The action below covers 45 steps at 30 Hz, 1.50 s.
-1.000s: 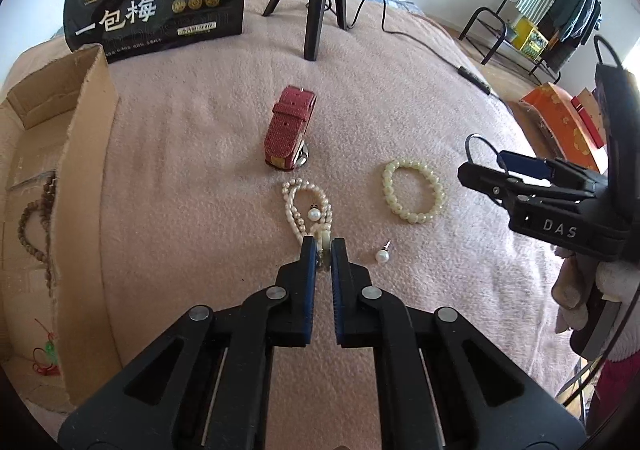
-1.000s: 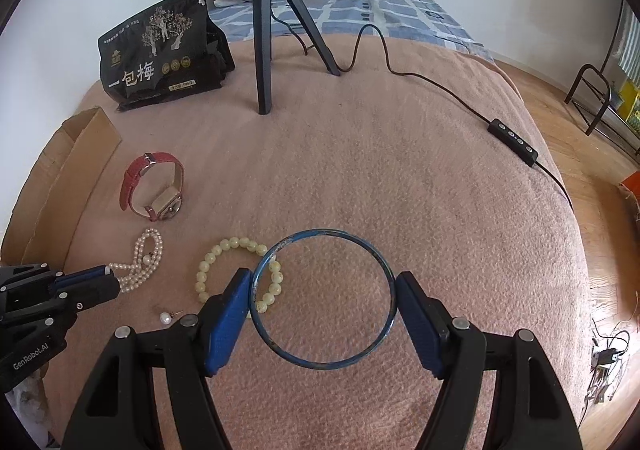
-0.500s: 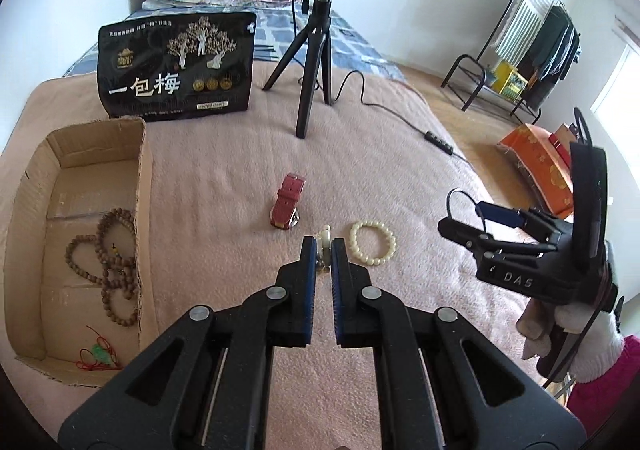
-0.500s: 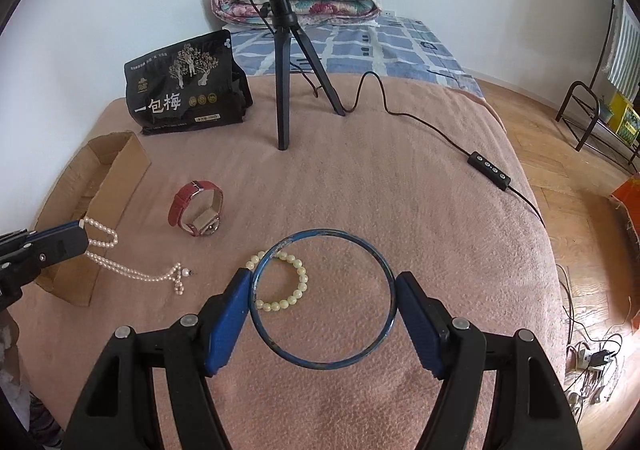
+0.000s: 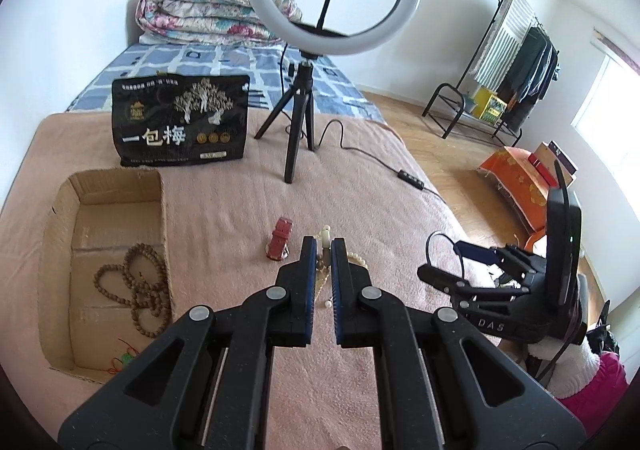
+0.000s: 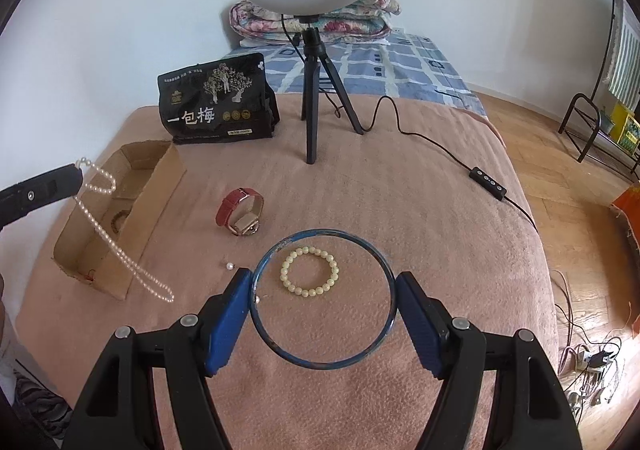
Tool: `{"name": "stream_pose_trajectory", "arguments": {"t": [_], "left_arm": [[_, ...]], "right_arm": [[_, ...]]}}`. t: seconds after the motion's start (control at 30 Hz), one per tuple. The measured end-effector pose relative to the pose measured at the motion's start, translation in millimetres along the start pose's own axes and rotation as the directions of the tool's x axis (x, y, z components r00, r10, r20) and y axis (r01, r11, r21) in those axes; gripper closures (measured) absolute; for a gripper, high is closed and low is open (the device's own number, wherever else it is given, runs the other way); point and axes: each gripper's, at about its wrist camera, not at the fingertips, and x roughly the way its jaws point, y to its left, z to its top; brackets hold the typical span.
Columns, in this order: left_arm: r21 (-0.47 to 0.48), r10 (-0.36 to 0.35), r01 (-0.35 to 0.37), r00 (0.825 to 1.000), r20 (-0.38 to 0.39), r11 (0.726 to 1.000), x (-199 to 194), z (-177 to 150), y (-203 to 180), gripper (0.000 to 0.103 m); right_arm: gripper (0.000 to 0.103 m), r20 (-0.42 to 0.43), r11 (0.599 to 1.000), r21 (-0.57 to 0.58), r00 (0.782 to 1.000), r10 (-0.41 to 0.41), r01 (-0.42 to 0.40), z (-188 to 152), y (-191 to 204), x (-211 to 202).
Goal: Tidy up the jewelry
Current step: 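Lift the pearl necklace with the left tool while the right tool lifts the blue bangle, then carry the pearl necklace and blue bangle over the cardboard box with both tools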
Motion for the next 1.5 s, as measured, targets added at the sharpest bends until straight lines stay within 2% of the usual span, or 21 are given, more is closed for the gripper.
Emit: {"name": "stream_pose_trajectory", "arguments": {"t": [0.3,0.6,1.03,1.5], "left_arm": [[-0.048,0.032,-0.029,0.996,0.080,0.998,-36.2,21.9,36.6,0.098],[-0.096,0.114,-0.102,0.984,0.135,0.990,-62.2,27.9,93.0,0.098],[-0.160,0.189,-0.172,0.977,0.096,0.972,-59.4,31.3,166.7,0.098],[-0.125,0.243,-0.234,0.968,0.059,0.964,-37.3,29.7,191.7,0.098]], "right_arm": [[0.029,0.026,0.996,-0.063,0.998,0.064,-0.063,3.6,47.8,-18.9],[0.029,0.031,0.976,-0.148,0.986,0.167,-0.160,13.5,122.9,-21.9],[0.029,-0.020,0.945,-0.207,0.967,0.255,-0.253,18.8,206.7,10.3],[0.029,-0.058,0.928,-0.254,0.962,0.267,-0.273,19.9,258.6,47.7]]}}
